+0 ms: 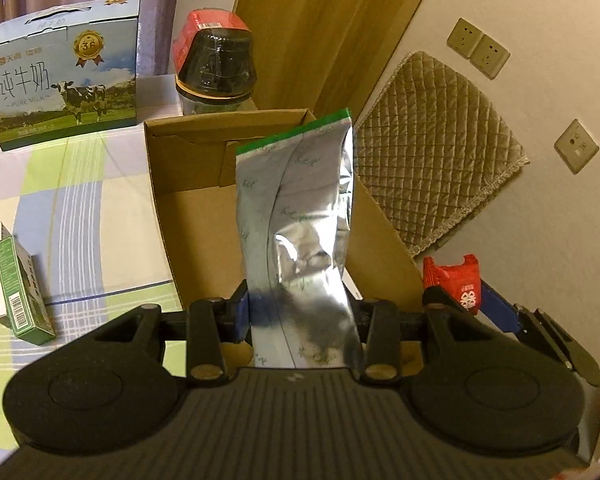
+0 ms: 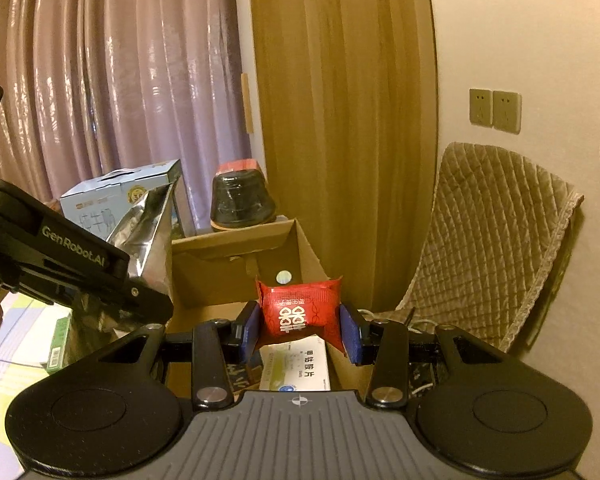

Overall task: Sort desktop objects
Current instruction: 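Carry the pouch and candy over the cardboard box with both tools, then open both tools to drop the pouch and candy into the box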

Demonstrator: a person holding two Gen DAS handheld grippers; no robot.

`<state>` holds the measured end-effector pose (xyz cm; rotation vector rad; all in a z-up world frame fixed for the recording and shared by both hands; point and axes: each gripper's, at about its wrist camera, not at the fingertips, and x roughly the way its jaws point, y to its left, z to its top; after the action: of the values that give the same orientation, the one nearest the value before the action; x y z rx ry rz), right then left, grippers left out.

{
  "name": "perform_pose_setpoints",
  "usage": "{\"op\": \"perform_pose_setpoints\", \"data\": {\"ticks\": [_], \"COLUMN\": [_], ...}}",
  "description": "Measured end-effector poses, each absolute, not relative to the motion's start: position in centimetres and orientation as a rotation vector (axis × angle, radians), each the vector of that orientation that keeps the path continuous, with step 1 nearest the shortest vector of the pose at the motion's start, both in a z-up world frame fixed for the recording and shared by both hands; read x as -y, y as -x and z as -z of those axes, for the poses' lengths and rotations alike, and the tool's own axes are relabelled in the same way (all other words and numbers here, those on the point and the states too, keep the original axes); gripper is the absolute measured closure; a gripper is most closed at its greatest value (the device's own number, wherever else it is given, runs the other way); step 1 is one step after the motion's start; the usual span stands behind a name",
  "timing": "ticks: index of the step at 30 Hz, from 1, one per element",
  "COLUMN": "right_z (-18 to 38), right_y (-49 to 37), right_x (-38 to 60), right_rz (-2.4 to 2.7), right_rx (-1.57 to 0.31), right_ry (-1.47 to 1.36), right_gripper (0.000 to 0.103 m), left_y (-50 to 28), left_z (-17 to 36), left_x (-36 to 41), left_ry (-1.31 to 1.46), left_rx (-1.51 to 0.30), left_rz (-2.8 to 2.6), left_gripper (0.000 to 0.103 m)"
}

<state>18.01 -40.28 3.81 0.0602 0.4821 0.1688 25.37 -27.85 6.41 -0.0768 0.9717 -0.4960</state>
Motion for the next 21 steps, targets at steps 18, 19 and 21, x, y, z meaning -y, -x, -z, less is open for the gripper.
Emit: {"op": "perform_pose_setpoints", "data": {"ticks": [18, 19, 21], "right_z": [-3.0, -3.1, -3.1], "right_y": [-18.2, -18.2, -18.4], "right_x": [39.6, 39.5, 39.3], "right_rz": [-0.184, -0.187, -0.200], "right_rx": [-0.509, -0.510, -0.510], "right_ry": [-0.064, -0.065, -0.076], "right_gripper": [0.063, 0.063, 0.063], "left_y": [-23.5, -23.3, -23.1], "left_z": [-6.9, -6.9, -7.0], "left_x": [25.0, 24.9, 24.5], "left_ry": [0.026, 0.024, 0.019], "left_rx": [-0.914, -0.912, -0.907], "left_rz": [0.469, 0.470, 0.469], "left_gripper": [0.058, 0.058, 0.056]}}
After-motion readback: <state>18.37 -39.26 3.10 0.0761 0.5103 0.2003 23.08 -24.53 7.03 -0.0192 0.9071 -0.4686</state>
